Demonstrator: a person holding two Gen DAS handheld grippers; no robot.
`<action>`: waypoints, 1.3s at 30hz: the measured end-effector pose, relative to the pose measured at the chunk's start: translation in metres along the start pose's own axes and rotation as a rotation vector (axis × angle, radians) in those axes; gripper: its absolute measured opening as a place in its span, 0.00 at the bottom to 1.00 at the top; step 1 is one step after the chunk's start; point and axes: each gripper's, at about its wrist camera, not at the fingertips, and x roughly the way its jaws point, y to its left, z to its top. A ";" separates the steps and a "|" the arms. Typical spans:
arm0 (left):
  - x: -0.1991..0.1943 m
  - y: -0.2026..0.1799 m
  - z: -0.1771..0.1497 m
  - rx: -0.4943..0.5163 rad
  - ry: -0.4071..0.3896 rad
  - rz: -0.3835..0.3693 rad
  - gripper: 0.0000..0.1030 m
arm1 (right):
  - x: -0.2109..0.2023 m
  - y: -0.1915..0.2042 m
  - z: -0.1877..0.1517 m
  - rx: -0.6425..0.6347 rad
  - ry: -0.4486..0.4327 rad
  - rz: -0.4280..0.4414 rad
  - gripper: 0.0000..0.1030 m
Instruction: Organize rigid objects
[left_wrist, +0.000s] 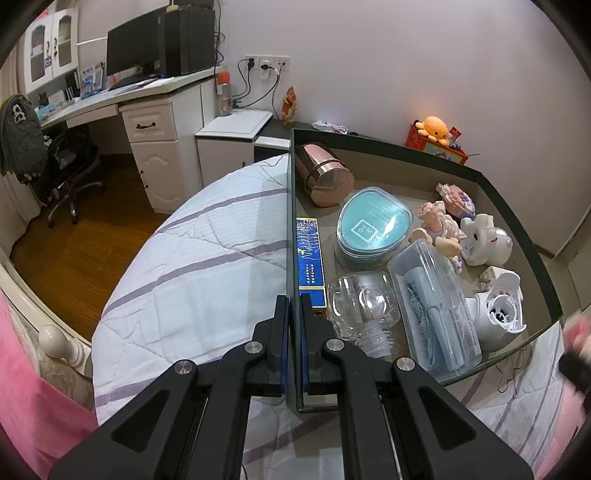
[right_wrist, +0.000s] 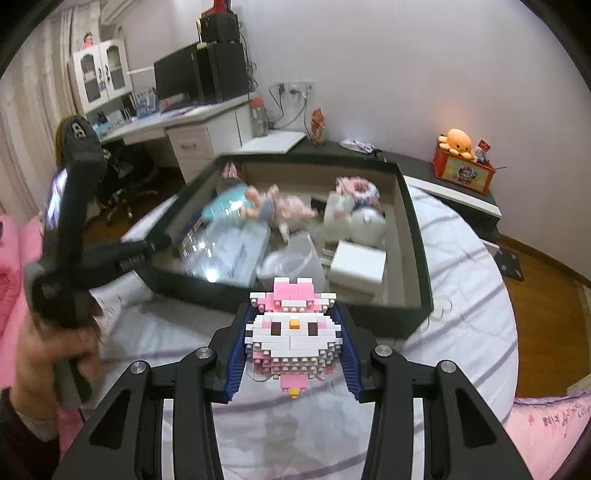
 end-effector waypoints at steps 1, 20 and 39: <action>0.000 0.000 0.000 0.000 0.000 0.000 0.04 | -0.001 0.000 0.005 -0.004 -0.011 -0.005 0.43; 0.007 -0.001 0.002 0.011 0.007 0.016 0.04 | 0.089 -0.016 0.083 -0.009 0.004 0.006 0.43; -0.059 -0.012 0.015 0.029 -0.136 0.120 1.00 | 0.040 -0.036 0.076 0.127 -0.106 0.010 1.00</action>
